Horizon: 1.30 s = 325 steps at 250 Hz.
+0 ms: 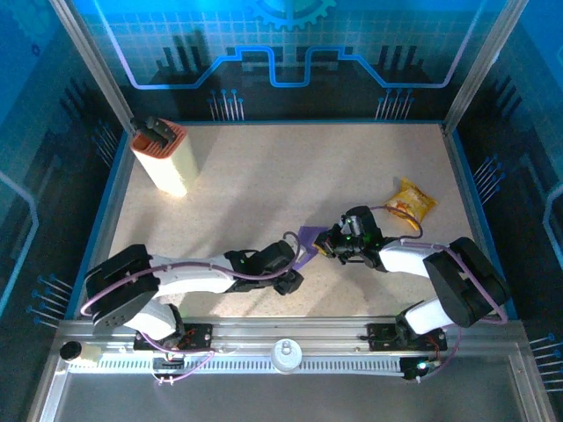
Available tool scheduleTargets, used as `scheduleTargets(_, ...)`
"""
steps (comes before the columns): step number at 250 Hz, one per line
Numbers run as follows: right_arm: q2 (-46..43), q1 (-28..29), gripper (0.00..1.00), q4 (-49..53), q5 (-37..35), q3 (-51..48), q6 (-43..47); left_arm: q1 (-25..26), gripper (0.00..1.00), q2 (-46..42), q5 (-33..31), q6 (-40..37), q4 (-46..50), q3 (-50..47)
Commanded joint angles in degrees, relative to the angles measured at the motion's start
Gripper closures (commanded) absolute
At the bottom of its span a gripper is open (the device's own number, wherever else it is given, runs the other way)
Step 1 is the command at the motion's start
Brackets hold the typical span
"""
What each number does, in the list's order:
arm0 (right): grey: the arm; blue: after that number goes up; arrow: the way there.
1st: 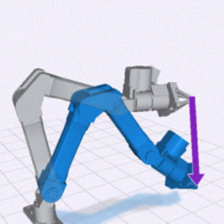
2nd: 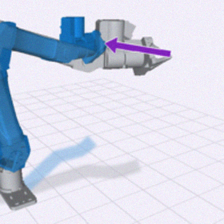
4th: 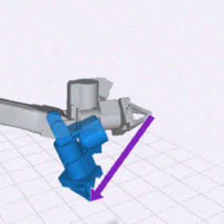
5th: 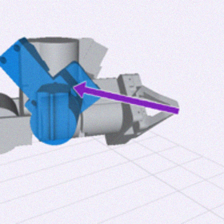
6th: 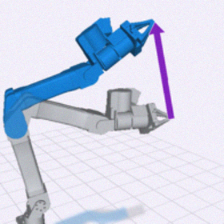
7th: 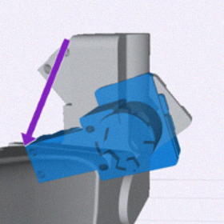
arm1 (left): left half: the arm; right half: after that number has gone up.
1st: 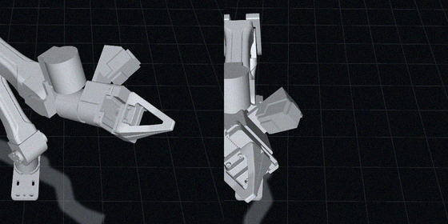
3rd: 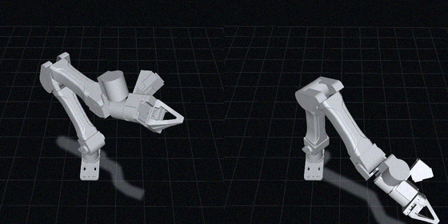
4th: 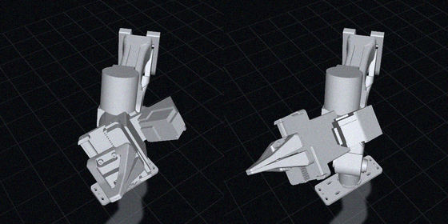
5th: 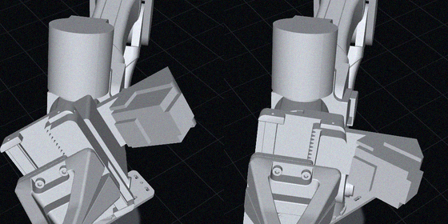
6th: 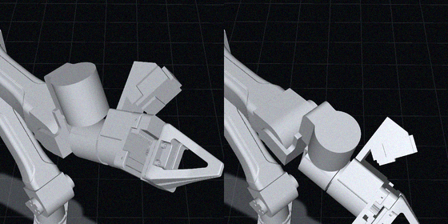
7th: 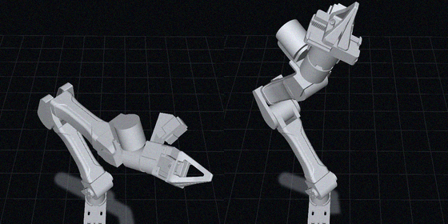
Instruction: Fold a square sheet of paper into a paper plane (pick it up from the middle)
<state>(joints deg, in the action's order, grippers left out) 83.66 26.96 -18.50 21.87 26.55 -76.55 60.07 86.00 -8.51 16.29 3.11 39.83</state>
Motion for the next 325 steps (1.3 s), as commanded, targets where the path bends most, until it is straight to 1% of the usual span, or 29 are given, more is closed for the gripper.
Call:
scheduleTargets(1,0.96,0.38,1.00,-0.38,-0.60,0.42,-1.46,1.82,0.51,2.65,-4.28,-3.74,3.14,3.24)
scheduleTargets(50,1.68,0.90,1.00,-1.44,-0.60,0.43,-2.20,4.19,0.51,5.63,-11.41,-4.36,5.37,6.10)
scheduleTargets(70,1.85,1.12,1.00,-2.18,-0.36,0.44,-2.69,4.78,0.52,5.89,-15.67,-4.45,6.43,6.29)
scheduleTargets(88,1.86,1.25,1.00,-2.79,-0.30,0.50,-3.07,4.79,0.52,5.67,-17.05,-4.91,6.24,5.86)
scheduleTargets(129,2.01,1.60,1.00,-2.86,-0.35,0.88,-3.25,4.88,0.54,6.39,-16.73,-5.65,6.51,6.05)
scheduleTargets(152,2.12,1.77,1.00,-3.12,-0.32,0.93,-3.51,4.91,0.58,6.15,-16.18,-5.79,5.99,5.72)
scheduleTargets(215,1.51,1.87,1.00,-2.33,-0.32,1.12,-3.42,4.88,0.68,6.34,-17.48,-6.27,5.76,5.50)
scheduleTargets(281,0.90,1.96,1.00,-1.29,-0.29,1.58,-3.07,4.88,0.68,6.93,-18.82,-7.28,6.15,5.77)
scheduleTargets(325,0.81,2.04,1.00,-1.12,-0.34,1.84,-2.97,4.88,0.70,6.92,-18.97,-7.99,6.03,5.69)
